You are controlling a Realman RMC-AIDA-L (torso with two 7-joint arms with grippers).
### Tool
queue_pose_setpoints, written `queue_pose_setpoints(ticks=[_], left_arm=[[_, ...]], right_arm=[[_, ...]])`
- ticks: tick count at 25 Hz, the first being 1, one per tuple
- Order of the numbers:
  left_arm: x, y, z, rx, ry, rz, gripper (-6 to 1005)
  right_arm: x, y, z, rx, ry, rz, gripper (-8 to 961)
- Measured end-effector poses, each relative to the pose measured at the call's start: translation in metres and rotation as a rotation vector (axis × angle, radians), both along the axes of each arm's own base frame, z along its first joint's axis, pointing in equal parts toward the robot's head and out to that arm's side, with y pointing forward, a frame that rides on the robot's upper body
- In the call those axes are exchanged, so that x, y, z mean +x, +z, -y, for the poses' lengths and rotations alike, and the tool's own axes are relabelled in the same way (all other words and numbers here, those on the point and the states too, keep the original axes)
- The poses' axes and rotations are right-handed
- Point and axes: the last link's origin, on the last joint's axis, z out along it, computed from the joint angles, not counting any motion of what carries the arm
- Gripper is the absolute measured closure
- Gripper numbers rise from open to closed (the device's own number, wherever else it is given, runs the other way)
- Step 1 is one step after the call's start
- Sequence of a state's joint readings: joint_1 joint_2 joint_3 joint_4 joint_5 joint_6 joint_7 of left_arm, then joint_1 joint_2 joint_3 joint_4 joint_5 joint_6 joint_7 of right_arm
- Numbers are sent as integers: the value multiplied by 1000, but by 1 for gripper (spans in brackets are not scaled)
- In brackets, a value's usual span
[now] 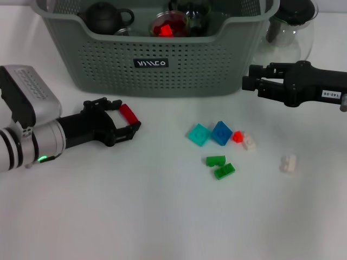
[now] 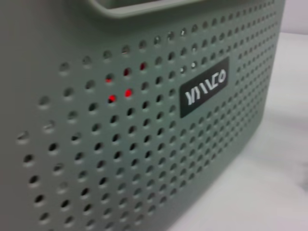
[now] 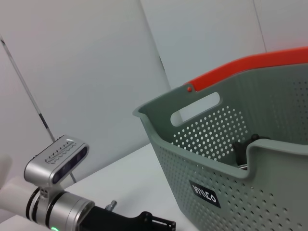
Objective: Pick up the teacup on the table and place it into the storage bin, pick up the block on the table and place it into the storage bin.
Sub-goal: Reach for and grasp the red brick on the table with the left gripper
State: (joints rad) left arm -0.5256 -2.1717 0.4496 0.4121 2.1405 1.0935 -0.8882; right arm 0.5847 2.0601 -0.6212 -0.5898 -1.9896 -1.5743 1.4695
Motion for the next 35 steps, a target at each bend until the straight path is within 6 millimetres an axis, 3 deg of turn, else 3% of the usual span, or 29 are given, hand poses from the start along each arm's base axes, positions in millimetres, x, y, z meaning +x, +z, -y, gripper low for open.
queue_pose_setpoints(ticks=[7,35], left_arm=[[1,-1,6,-22,-17,20,270],[3,-6,-1,-9,9,10,280]], right_arm=[[0,0,0,0,-1,0,529],[1,-1,0,2,-8,1,529]])
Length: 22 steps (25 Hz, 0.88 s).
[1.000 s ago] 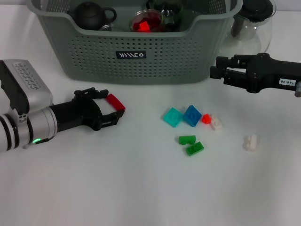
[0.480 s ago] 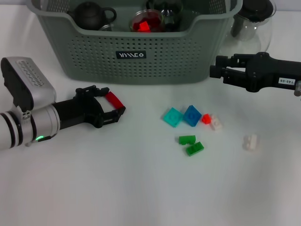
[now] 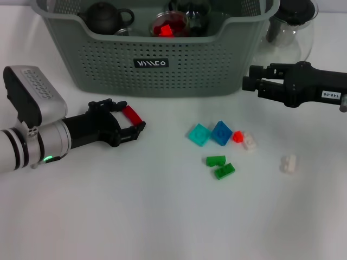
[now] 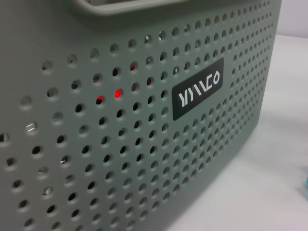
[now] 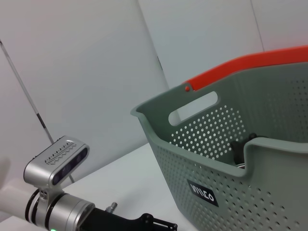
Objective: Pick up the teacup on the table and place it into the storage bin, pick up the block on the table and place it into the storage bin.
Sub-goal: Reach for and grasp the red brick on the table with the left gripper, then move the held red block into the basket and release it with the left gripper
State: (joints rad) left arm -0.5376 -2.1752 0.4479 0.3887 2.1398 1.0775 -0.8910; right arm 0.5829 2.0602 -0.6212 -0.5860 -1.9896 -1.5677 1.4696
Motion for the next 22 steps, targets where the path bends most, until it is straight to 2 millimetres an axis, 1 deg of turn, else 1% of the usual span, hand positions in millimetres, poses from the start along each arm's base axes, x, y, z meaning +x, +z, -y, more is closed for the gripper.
queue_pose_setpoints(ticks=[5,8,11,13,17,20,22], left_arm=[[1,1,1,-7,0,7,281],[0,7,1,-7,4,25,290],[1,18,6,-17,2,70,316],[3,31,11,-36,-8,118,333],[19,69,29,-163,-63,244,330],[45,97,37,-259,-150,390,329],[62,113,33,-264,-198,477,327]], right_arm=[[1,0,1,0,-3,0,529],[2,0,1,0,-5,0,529],[1,0,2,-2,-2,-2,529],[1,0,2,-2,0,-2,529],[0,1,1,-1,3,0,528],[-1,1,-1,2,6,1,528],[-1,1,-1,4,7,3,528]])
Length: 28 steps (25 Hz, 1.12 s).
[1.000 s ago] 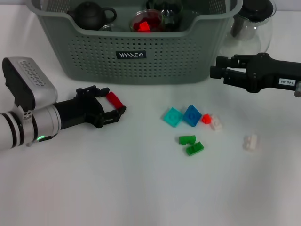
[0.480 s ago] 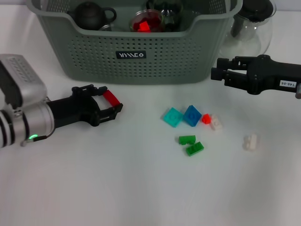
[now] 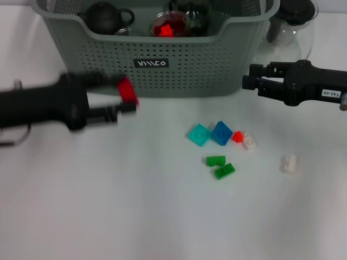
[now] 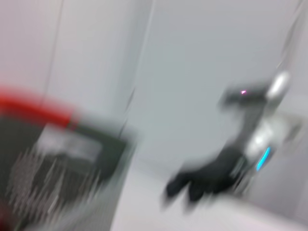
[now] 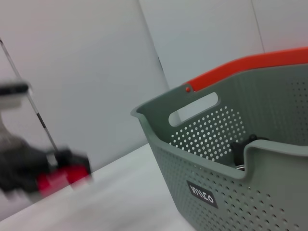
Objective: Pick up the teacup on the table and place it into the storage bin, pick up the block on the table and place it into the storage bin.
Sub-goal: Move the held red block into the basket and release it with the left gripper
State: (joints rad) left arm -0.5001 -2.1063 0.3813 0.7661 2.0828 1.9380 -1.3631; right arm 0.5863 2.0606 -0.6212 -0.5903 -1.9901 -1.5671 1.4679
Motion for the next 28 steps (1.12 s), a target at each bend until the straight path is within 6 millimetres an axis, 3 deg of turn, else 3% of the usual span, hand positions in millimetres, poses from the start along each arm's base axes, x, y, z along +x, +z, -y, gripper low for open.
queue_pose_setpoints(ticks=[6,11,14,17,21,23,24,28], left_arm=[[59,50,-58,102,26,122,324],[100,65,-119,122,177,-50,320],[122,48,-148,95,256,-247,319],[133,19,-162,97,305,-436,317],[140,-17,-171,147,341,-606,314],[141,-24,-173,152,345,-638,313],[142,-43,-175,151,358,-709,312],[141,-60,-180,171,386,-771,310]], right_arm=[[0,0,1,-1,2,-3,528],[2,0,3,-1,-4,-3,528],[2,-1,3,-1,-3,-3,528],[0,-1,2,-3,3,-5,528],[-1,-2,2,-4,7,-5,528],[-1,-2,2,-4,7,-5,528],[-1,-2,2,-4,6,-5,528],[0,-2,2,-4,3,-5,528]])
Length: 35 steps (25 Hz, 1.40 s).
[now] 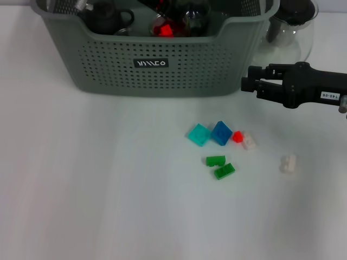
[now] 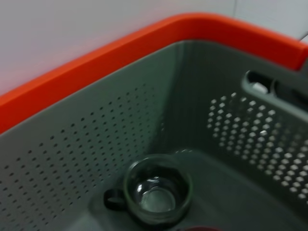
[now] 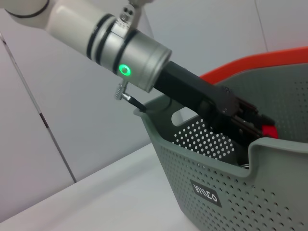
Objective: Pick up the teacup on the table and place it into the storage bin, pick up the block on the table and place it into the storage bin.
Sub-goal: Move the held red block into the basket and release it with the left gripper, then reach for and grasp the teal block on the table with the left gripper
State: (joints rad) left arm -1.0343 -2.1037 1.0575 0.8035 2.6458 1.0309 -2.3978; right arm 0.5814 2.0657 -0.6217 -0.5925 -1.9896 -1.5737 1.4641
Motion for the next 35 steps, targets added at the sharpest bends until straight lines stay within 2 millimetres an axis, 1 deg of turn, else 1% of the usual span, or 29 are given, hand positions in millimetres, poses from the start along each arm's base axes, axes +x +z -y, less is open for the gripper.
queue_pose_setpoints(ticks=[2,5,7,12,16,18,19,20,21,23,24,26,27,28,30,31,32,33,35], left_arm=[[1,-4,-1,10,-6,-15,308],[6,0,0,26,-13,17,307],[8,11,3,39,-20,76,305],[10,54,26,79,-83,269,302],[2,82,40,111,-133,388,300],[-5,94,53,120,-192,480,299],[-9,101,63,119,-250,539,299],[-17,109,78,116,-320,609,300],[-22,111,86,110,-353,639,300],[-40,118,114,73,-454,718,302],[-47,118,123,59,-478,732,303],[-69,114,141,38,-510,736,306],[-86,107,152,29,-505,720,308],[-102,97,162,16,-503,692,317],[-122,80,175,-17,-502,652,334],[-133,69,183,-44,-498,627,342],[-142,58,189,-74,-490,609,351],[-148,50,192,-96,-476,602,360],[-158,26,198,-156,-459,581,377]], right_arm=[[0,0,0,0,-1,0,528],[1,2,-1,3,-3,2,528],[1,2,-1,4,-3,2,528],[-1,2,-3,7,0,3,529],[-2,3,-4,10,2,2,529],[-2,4,-5,14,1,-2,529],[-2,5,-5,17,-1,-4,529],[-2,5,-5,19,-2,-6,529],[-2,6,-6,22,-4,-7,529],[-1,6,-6,23,-6,-8,529],[-1,6,-6,24,-7,-8,529],[-2,5,-6,24,-9,-9,529],[-2,5,-6,24,-9,-9,529],[-2,5,-6,24,-8,-9,529],[-2,5,-6,23,-12,-10,529],[-2,6,-6,21,-15,-11,529],[-1,6,-6,19,-20,-12,529],[-1,7,-6,17,-23,-13,529],[-1,8,-6,15,-24,-14,529]])
